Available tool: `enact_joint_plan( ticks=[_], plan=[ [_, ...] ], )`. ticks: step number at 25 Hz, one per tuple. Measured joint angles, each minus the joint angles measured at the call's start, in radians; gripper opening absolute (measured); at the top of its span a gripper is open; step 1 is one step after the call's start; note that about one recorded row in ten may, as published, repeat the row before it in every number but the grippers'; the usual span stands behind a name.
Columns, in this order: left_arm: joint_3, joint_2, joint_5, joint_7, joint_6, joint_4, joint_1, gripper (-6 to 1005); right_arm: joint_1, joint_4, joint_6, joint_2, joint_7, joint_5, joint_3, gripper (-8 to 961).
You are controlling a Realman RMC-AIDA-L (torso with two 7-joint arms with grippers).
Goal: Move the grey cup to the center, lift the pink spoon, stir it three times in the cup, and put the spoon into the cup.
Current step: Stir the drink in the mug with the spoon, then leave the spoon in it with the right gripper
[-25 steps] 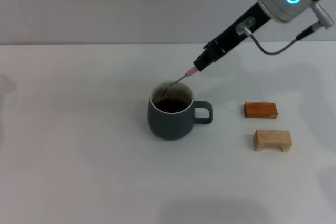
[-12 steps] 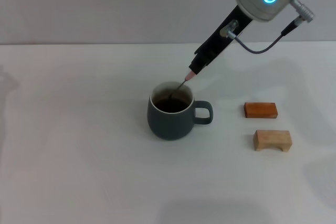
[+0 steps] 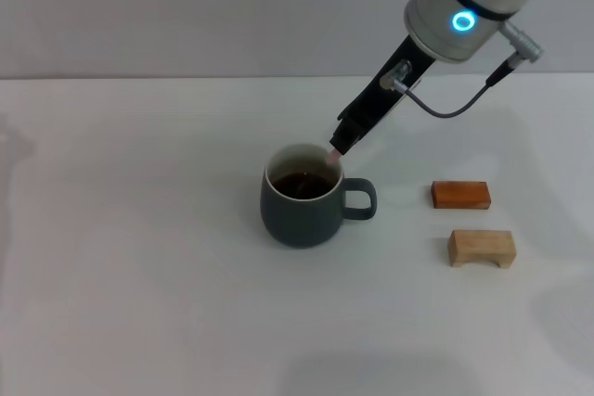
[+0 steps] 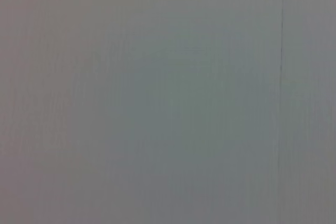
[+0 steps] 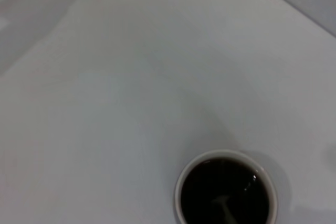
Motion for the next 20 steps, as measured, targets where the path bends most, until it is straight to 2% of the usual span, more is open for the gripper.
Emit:
enact_joint_plan(
  ticks=[8, 20],
  plan=[
    [0.0, 0.0, 0.0, -0.001, -0.004, -0.001, 0.0, -2, 0.008, -0.013, -0.016, 0.011, 0.0, 0.006, -0.022, 156],
    [0.0, 0.003, 0.0, -0.006, -0.004, -0.001, 0.0, -2, 0.047, -0.081, -0.056, 0.014, -0.004, -0.05, -0.023, 157]
  ],
)
